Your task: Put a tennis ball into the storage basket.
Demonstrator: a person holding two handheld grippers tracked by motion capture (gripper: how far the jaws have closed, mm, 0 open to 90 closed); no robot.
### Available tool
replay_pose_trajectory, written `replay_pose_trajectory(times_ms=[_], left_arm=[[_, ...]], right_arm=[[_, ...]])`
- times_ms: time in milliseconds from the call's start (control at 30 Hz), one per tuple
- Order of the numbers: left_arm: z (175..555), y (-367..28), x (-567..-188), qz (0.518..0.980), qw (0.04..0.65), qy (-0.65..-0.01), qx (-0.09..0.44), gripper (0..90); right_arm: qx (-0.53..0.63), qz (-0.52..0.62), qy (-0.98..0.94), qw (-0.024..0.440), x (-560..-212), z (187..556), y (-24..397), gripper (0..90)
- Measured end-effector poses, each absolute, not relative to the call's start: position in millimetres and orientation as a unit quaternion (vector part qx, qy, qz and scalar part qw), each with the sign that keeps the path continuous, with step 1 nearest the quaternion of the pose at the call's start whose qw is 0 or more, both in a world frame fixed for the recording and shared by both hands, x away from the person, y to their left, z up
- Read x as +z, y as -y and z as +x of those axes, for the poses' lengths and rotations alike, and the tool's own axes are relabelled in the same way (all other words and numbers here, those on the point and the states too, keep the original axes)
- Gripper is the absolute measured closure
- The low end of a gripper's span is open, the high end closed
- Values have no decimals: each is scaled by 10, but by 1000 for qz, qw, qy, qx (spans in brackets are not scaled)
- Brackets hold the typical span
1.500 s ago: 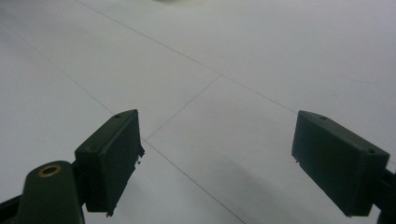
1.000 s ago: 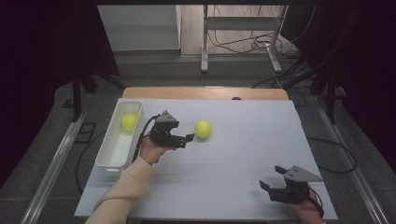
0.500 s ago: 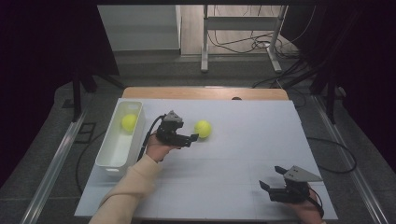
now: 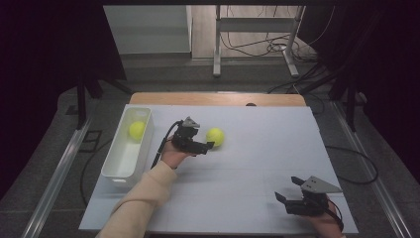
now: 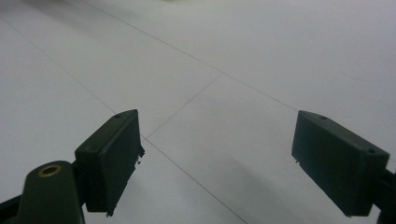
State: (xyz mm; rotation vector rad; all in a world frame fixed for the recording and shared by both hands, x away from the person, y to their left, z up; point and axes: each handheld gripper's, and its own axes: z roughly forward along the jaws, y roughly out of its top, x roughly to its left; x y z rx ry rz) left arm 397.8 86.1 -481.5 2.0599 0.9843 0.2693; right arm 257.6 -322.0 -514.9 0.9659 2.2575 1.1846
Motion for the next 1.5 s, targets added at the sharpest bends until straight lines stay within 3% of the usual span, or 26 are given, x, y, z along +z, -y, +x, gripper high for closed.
replay_pose_trajectory(times_ms=[1500], left_arm=[[4308, -724, -5032, 825, 376, -412, 90, 136]], right_arm=[[422, 350, -810, 207, -5151, 2582, 3225, 164]])
